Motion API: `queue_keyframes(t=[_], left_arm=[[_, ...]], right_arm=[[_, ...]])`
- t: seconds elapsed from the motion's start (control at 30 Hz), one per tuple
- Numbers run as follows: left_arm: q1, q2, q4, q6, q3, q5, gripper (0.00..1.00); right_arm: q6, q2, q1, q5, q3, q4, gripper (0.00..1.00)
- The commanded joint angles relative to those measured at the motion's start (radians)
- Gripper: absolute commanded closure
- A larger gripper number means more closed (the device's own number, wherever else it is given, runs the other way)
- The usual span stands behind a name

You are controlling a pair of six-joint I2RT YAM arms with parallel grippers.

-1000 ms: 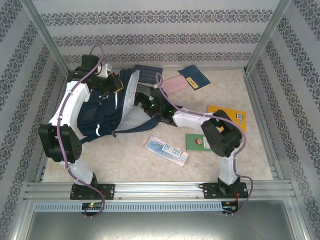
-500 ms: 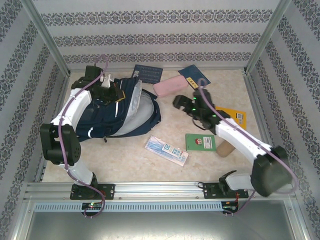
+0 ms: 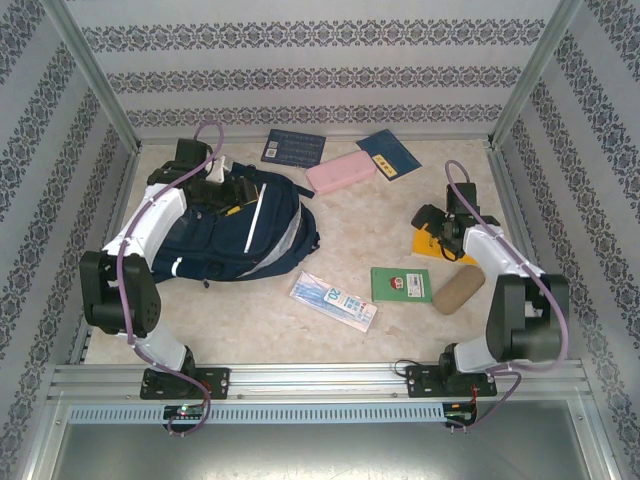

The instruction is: Pack books, pencil case, and school supplies into a backpack

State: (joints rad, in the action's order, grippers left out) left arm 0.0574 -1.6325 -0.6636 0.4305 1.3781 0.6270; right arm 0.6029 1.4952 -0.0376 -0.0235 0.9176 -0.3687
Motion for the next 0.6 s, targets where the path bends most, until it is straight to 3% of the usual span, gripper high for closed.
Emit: queue_keyframes(t=[0.0, 0.13, 0.33, 0.57], left_arm=[[0.02, 0.065, -0.001, 0.01, -0.008, -0.012, 0.41], [0.038, 0.099, -0.002, 0.025, -0.021, -0.014, 0.34], [0.07, 0.122, 0.0, 0.04, -0.039, -0.029, 0.3], [0.111, 0.095, 0.028, 0.063, -0.039, -0.034, 0.31]], right_arm=[[-0.025, 0.079, -0.016, -0.008, 0.089, -0.031, 0.02], [-0.018, 0.214, -0.025, -0.01, 0.187, -0.073, 0.02], [-0.009, 0.357, -0.013, -0.133, 0.282, -0.112, 0.02], [-0.024, 0.407, 0.101, -0.198, 0.318, -0.133, 0.02]])
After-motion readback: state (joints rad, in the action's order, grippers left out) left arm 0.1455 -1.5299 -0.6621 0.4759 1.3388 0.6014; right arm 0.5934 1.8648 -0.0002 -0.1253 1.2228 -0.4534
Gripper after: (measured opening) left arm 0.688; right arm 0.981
